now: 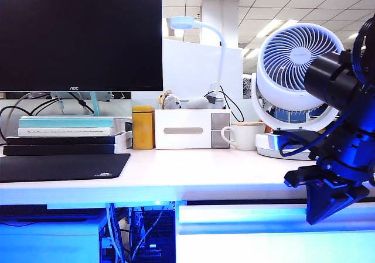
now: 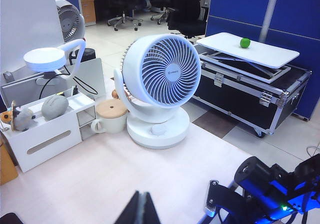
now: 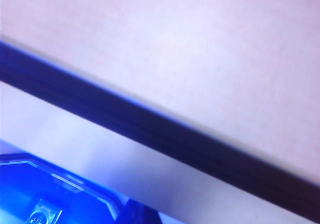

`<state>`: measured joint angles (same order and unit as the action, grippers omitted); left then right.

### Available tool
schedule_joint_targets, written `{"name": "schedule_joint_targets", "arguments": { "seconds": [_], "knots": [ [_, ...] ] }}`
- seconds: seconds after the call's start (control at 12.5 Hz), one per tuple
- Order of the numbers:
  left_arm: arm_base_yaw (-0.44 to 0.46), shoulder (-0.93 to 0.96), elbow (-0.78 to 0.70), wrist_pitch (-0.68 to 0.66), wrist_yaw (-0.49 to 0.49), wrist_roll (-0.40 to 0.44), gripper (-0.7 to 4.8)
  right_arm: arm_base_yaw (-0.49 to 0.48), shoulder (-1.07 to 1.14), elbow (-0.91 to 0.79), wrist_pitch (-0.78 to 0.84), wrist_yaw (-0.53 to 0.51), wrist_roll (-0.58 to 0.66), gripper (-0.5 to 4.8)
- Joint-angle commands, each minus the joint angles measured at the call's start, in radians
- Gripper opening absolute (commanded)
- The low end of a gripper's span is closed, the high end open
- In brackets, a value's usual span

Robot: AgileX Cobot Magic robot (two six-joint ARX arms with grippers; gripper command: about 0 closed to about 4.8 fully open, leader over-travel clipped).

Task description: Open the drawer, place the cleaning sponge inside, then close the drawer.

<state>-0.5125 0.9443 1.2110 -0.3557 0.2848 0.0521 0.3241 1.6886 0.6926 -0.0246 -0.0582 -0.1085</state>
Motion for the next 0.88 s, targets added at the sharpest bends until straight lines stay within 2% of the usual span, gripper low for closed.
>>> {"name": "schedule_joint_targets", "arguments": {
  "seconds": [0.08, 0.32, 0.88],
  "knots": [
    [0.0, -0.002, 0.006, 0.011, 0.0, 0.0, -0.06, -0.001, 0.072, 0.068, 0.06, 0.015, 0.004, -0.05],
    [0.0, -0.003, 0.006, 0.002, 0.0, 0.0, -0.06, -0.001, 0.084, 0.143, 0.031, 0.015, 0.004, -0.05],
    [0.0, -0.003, 0.006, -0.002, 0.0, 0.0, -0.06, -0.001, 0.076, 0.147, -0.011, 0.005, 0.003, -0.05]
  ]
}}
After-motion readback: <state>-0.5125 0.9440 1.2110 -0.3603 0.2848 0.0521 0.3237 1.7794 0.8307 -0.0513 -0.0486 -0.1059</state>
